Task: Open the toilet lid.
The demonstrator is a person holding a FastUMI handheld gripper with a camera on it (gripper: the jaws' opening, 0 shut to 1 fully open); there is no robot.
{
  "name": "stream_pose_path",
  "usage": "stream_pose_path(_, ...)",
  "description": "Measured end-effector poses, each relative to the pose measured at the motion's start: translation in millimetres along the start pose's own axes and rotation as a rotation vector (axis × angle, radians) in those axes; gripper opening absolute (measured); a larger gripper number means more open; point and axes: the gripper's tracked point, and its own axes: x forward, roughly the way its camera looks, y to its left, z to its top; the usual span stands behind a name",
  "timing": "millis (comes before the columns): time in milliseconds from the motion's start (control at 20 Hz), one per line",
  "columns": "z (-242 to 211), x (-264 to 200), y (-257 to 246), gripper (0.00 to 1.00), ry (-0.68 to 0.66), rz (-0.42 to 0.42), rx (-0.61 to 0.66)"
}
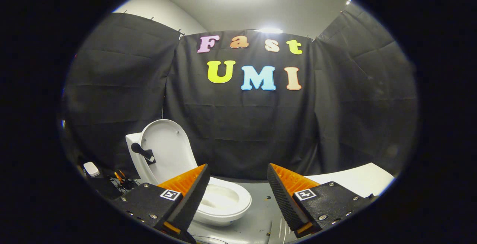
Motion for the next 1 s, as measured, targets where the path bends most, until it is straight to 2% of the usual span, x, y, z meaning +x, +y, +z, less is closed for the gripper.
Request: stream_pose_path(1000, -27.2, 2.8, -10.4, 0.95, 0.075, -0.021, 0.053)
